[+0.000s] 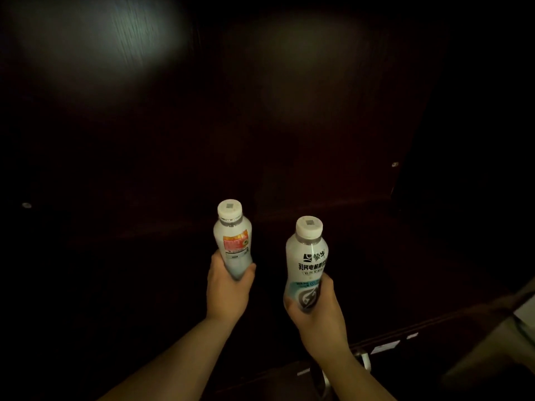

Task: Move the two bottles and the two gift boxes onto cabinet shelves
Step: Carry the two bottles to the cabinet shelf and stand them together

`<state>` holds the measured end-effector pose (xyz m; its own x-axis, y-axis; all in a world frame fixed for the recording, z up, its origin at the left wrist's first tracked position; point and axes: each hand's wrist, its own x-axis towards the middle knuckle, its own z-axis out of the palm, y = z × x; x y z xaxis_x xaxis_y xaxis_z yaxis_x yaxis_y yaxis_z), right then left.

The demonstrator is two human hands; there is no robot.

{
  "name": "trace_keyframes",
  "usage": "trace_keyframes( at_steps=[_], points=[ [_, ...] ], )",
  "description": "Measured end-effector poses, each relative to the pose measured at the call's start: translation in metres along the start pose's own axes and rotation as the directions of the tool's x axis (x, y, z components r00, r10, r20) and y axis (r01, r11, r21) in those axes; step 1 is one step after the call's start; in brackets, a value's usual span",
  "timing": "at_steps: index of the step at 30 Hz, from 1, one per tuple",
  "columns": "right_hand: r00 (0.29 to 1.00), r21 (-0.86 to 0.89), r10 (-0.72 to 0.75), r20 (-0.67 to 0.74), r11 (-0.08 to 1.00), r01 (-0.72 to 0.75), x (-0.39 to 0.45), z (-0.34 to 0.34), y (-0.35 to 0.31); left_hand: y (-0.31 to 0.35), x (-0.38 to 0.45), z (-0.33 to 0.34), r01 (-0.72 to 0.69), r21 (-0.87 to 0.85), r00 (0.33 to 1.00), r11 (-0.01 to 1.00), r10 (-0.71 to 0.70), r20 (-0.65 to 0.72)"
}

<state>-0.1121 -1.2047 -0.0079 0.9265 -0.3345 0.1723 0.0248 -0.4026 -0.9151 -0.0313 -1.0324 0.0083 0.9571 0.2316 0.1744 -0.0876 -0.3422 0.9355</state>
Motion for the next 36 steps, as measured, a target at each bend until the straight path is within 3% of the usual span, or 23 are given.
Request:
trace_keyframes(
  at_steps=[19,23,26,33,36],
  points=[
    [0.998,-0.094,-0.056,-0.026,0.994,0.053,-0.024,-0.01,0.009,-0.01,0.004,0.006,-0.008,0.09,0.999,0.996,0.012,-0.046],
    [0.998,-0.115,-0.058,-0.038,0.992,0.053,-0.025,-0.009,0.008,-0.017,0.004,0.0,0.004,0.036,0.999,0.999,-0.006,0.039],
    [0.996,-0.129,-0.072,-0.052,0.99,0.065,-0.025,-0.007,0.007,-0.014,0.005,0.002,0.038,-0.001,0.999,0.999,-0.038,0.024],
    [0.996,-0.131,-0.071,-0.055,0.989,0.063,-0.024,-0.007,0.009,-0.017,0.007,0.005,-0.021,0.144,1.0,0.989,0.021,-0.002],
    [0.996,-0.139,-0.075,-0.053,0.988,0.067,-0.023,-0.006,0.01,-0.012,0.007,0.006,0.042,0.037,0.999,0.998,-0.041,-0.025]
  ],
)
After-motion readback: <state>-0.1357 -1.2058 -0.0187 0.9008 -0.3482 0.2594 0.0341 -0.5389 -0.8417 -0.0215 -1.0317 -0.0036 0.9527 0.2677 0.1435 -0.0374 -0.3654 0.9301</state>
